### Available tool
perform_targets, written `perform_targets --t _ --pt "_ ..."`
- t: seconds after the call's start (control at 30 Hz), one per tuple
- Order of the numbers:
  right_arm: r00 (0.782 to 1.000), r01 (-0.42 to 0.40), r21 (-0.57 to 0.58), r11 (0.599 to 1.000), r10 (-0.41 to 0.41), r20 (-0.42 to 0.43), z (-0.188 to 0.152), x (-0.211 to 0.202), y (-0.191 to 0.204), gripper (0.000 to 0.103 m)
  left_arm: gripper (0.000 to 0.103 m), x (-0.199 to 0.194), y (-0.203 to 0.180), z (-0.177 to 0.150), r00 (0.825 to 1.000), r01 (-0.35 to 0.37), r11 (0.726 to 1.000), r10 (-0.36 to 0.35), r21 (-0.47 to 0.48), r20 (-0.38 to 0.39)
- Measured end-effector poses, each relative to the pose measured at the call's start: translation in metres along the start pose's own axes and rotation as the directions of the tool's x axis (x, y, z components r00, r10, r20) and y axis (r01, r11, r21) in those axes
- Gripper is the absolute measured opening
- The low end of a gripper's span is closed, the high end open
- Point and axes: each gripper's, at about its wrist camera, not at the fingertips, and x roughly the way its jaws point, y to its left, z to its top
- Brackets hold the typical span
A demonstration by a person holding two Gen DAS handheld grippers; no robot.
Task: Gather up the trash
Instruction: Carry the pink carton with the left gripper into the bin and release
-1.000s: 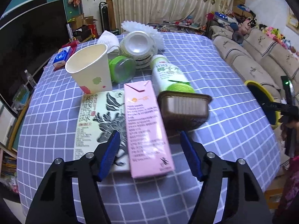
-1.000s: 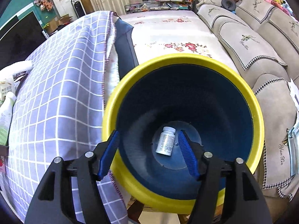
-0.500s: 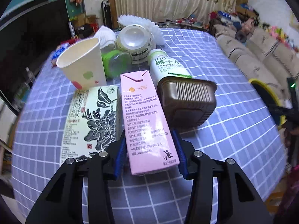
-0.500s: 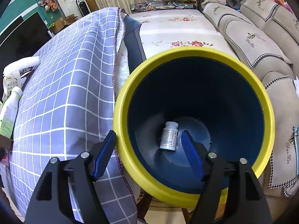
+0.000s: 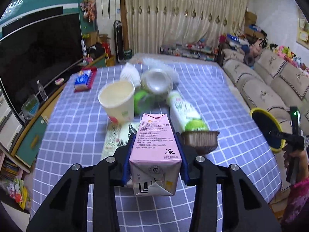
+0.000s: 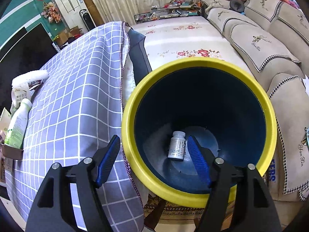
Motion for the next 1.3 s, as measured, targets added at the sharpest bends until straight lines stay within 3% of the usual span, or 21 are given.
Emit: perform_targets --t 0.13,0.27,0.4,0.6,0.8,0.9,1.0,1.1,1.3 --pt "1.000 -0.005 0.006 1.000 0.005 0.021 0.000 -0.011 -0.002 0.068 0.040 -0.013 -0.001 0.012 0.999 0.019 1.000 -0.020 0.021 0.039" --pt "0.999 -0.006 0.014 1.000 0.005 0.049 -0.001 -0.024 -0.005 0.068 0.040 -0.020 -0.014 0.023 0.994 0.088 0.995 -0.090 0.040 0.056" --pt "0.996 -0.001 0.038 0.999 -0.002 0.092 0.000 -0.043 -0.017 0.068 0.040 -0.022 -0.049 0.038 0.983 0.159 0.979 -0.169 0.124 0.074" --pt "0.987 0.029 0.097 0.995 -0.044 0.155 -0.009 -0.079 -0.051 0.068 0.040 0.005 -0.140 0.060 0.938 0.331 0.900 -0.348 0.283 0.010" --pt "0.979 0.067 0.151 0.986 -0.094 0.182 -0.024 -0.108 -0.083 0.068 0.040 0.053 -0.261 0.071 0.864 0.495 0.766 -0.486 0.411 -0.135" --pt "0.976 0.084 0.167 0.982 -0.115 0.187 -0.027 -0.115 -0.094 0.068 0.040 0.089 -0.314 0.066 0.852 0.519 0.722 -0.480 0.458 -0.209" --pt "0.975 0.090 0.180 0.980 -0.124 0.187 -0.028 -0.116 -0.100 0.068 0.040 0.120 -0.356 0.059 0.839 0.544 0.699 -0.458 0.464 -0.294" --pt "0.975 0.094 0.188 0.978 -0.128 0.180 -0.031 -0.115 -0.105 0.068 0.040 0.161 -0.395 0.047 0.843 0.534 0.693 -0.396 0.484 -0.363" --pt "0.979 0.101 0.199 0.975 -0.133 0.157 -0.034 -0.108 -0.111 0.068 0.040 0.210 -0.427 0.027 0.840 0.522 0.696 -0.319 0.493 -0.438"
